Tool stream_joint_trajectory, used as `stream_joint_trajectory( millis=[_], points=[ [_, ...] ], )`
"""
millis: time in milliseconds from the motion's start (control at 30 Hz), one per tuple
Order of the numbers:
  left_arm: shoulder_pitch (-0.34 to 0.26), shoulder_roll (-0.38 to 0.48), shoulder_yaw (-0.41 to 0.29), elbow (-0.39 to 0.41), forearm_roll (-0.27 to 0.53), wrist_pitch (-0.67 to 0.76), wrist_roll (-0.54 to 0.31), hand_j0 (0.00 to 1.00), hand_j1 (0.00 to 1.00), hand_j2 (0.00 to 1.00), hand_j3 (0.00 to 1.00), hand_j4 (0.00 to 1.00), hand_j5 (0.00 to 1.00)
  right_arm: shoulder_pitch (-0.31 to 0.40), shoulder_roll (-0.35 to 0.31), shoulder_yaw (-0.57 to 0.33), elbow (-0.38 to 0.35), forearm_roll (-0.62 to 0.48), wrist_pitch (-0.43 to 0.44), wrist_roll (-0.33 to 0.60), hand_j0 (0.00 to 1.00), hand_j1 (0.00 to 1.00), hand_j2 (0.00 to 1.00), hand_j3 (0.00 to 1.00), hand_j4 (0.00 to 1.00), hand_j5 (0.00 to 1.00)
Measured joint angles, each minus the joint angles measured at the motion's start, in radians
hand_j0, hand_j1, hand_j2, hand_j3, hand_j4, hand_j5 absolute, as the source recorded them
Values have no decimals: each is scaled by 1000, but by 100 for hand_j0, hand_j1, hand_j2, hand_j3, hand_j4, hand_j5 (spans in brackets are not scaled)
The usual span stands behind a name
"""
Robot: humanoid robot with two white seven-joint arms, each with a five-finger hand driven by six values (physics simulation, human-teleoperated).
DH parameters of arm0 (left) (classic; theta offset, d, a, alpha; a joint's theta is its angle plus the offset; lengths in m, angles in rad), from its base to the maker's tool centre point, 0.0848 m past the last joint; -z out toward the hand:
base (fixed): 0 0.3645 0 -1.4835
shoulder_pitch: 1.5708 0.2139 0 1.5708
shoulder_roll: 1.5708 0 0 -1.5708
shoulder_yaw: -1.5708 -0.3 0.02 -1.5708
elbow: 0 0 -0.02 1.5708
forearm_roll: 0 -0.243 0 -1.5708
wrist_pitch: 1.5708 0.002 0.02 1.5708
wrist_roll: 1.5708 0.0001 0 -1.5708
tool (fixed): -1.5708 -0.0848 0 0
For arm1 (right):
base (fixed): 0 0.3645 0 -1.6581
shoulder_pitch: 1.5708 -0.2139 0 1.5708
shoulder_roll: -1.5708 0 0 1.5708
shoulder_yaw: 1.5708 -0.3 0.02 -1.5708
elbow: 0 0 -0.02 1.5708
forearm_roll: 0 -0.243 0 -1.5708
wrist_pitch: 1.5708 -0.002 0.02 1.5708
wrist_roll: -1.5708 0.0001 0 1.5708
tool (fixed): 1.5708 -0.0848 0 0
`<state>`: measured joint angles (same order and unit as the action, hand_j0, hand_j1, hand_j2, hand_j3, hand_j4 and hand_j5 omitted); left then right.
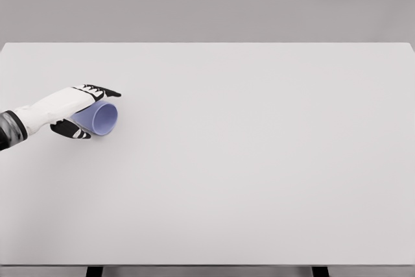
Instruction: Flip the cup with left arm and place it on the table
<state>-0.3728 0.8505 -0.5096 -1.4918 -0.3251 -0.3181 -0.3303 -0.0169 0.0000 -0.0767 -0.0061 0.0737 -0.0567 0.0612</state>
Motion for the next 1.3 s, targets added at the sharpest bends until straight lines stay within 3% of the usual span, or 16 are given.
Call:
stream_joint_trajectory(
  millis=[333,433,533,700,933,1067,1300],
  points=[
    [0,-2,0,1,-6,0,0,94,94,94,94,94,94,0,0,0,0,0,0,0,100,100,100,100,100,100],
    [0,-3,-1,0,-9,-1,0,85,85,85,85,85,85,0,0,0,0,0,0,0,100,100,100,100,100,100],
    [0,-4,-6,0,-11,-1,0,83,83,83,83,83,83,0,0,0,0,0,0,0,100,100,100,100,100,100],
    [0,-4,-11,0,-11,-6,0,67,67,67,67,67,67,0,0,0,0,0,0,0,100,100,100,100,100,100],
    [0,-4,-11,1,-2,-12,2,58,58,58,58,58,58,0,0,0,0,0,0,0,100,100,100,100,100,100],
    [0,15,-5,2,79,-55,1,58,58,58,58,58,58,0,0,0,0,0,0,0,100,100,100,100,100,100],
    [3,93,5,8,359,-174,-35,57,57,57,57,57,57,0,0,0,0,0,0,0,100,100,100,100,100,100]
  ],
)
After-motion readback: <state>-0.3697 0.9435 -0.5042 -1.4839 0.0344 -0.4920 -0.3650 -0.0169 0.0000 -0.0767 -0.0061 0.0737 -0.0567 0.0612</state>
